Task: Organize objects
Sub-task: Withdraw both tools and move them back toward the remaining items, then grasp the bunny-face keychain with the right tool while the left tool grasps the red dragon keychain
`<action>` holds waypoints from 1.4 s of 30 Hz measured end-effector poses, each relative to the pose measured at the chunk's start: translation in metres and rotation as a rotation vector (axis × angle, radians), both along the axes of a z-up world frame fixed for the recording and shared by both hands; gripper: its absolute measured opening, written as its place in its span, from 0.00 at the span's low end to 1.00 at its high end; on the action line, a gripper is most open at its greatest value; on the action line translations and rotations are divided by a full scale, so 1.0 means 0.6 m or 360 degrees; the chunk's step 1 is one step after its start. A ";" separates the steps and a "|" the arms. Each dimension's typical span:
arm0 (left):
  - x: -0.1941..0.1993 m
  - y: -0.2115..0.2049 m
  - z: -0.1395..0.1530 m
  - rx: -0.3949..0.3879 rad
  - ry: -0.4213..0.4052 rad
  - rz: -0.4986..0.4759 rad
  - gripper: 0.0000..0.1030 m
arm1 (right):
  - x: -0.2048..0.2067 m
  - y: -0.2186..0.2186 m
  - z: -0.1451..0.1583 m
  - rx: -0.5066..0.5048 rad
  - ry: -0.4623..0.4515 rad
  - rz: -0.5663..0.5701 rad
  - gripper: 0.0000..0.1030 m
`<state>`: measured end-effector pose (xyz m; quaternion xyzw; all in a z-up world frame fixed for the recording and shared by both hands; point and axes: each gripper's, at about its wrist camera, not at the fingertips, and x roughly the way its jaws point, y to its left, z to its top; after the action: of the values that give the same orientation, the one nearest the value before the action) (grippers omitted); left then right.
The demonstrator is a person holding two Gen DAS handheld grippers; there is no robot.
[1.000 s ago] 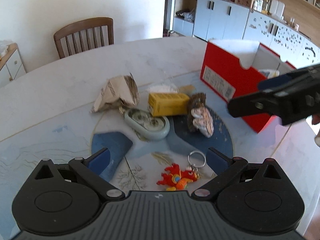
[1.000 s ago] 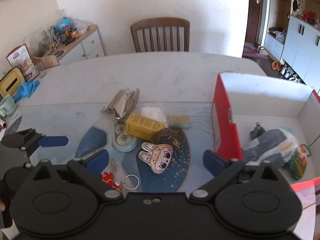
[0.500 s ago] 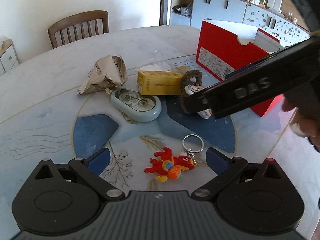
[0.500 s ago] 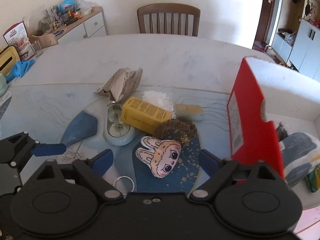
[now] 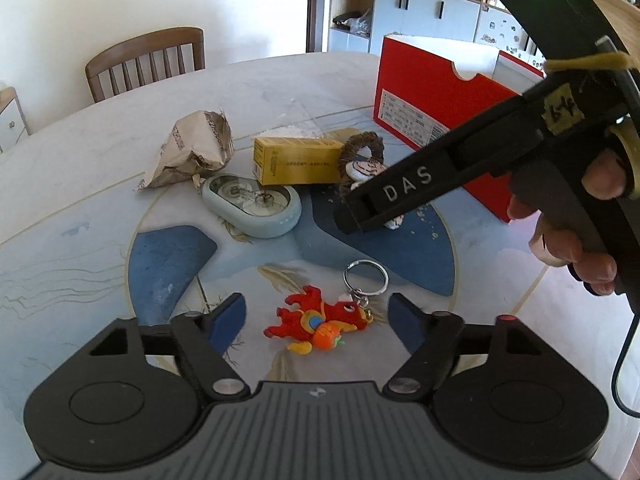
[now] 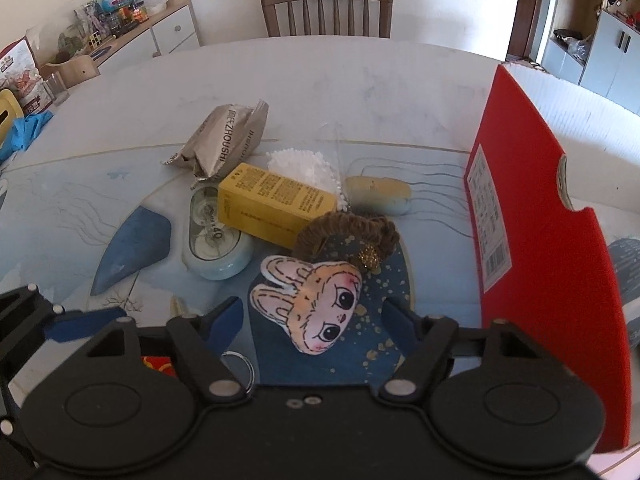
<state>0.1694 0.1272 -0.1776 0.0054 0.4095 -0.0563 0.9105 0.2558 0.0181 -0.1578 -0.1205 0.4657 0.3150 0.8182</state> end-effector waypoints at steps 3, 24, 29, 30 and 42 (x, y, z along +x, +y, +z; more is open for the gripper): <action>0.002 -0.002 -0.004 -0.0003 0.0019 -0.0003 0.62 | 0.001 -0.001 -0.002 -0.0002 0.0009 -0.0007 0.66; -0.002 0.007 0.020 -0.0071 0.0046 0.0087 0.55 | -0.024 -0.047 0.044 0.0041 -0.0026 -0.0072 0.22; -0.008 0.016 0.039 -0.0098 0.0035 0.0132 0.55 | -0.036 -0.057 0.062 0.0044 -0.0064 -0.0024 0.17; -0.008 0.017 0.041 -0.0096 0.0036 0.0139 0.55 | -0.036 -0.055 0.062 0.0036 -0.0076 -0.0010 0.18; -0.014 0.020 0.035 -0.0124 0.0058 0.0165 0.55 | -0.002 -0.031 0.019 0.0096 -0.0011 -0.0041 0.63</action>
<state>0.1608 0.1391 -0.1569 -0.0523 0.4233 -0.0252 0.9041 0.2545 -0.0007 -0.1461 -0.0911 0.4547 0.3180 0.8270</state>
